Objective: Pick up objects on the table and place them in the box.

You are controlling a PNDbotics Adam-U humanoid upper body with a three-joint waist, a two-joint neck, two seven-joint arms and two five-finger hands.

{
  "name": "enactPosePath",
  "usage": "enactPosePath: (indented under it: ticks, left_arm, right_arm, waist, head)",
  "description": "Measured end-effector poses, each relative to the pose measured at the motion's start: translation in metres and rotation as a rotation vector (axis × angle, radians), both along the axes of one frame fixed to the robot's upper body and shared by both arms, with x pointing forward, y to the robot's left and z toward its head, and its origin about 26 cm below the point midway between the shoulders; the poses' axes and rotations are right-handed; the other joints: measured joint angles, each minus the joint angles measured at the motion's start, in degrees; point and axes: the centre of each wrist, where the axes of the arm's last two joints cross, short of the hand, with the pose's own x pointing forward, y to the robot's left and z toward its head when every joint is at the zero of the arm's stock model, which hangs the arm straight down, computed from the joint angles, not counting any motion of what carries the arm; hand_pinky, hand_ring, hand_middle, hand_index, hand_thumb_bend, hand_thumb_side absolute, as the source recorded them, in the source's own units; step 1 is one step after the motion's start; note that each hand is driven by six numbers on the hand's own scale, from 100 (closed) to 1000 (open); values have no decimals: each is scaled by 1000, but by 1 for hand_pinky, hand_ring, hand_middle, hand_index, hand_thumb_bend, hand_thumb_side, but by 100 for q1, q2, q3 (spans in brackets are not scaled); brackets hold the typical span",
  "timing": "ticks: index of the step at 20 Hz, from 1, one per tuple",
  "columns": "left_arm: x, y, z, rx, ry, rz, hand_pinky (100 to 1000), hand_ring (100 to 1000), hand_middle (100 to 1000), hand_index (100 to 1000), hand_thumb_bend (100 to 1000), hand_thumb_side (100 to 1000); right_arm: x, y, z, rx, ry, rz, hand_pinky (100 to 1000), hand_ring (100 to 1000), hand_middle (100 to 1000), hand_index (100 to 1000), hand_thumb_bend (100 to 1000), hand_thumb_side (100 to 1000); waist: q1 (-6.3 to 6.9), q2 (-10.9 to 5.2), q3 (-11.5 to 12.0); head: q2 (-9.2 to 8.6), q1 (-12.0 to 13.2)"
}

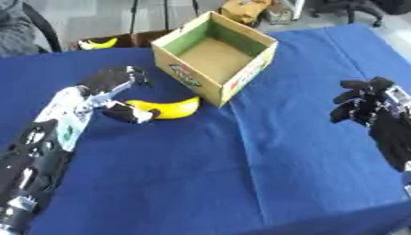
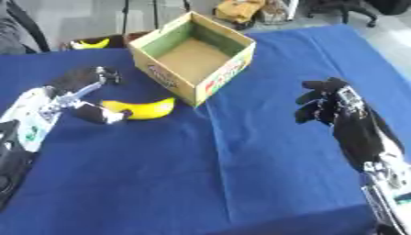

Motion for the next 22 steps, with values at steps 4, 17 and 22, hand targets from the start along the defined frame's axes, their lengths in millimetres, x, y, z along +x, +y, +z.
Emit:
enactPosePath:
  ticks: [4, 17, 22]
  left_arm:
    - [2, -4, -3, 4, 9, -2, 669, 697, 669, 748, 434, 571]
    - [3, -4, -10, 45, 38, -7, 663, 676, 637, 735, 374, 498]
    - [3, -4, -17, 54, 60, -3, 650, 649, 617, 723, 325, 474]
  right_arm:
    - [0, 0, 1, 0, -3, 2, 579, 565, 592, 810, 100, 1000]
    - [0, 1, 3, 0, -14, 7, 580, 566, 591, 810, 100, 1000]
    - [0, 1, 3, 0, -15, 8, 580, 566, 591, 810, 100, 1000]
  waist:
    - [8, 36, -46]
    - [-16, 94, -65]
    - [-20, 98, -61]
  head:
    - [-2, 45]
    - [-2, 56]
    - [-2, 56]
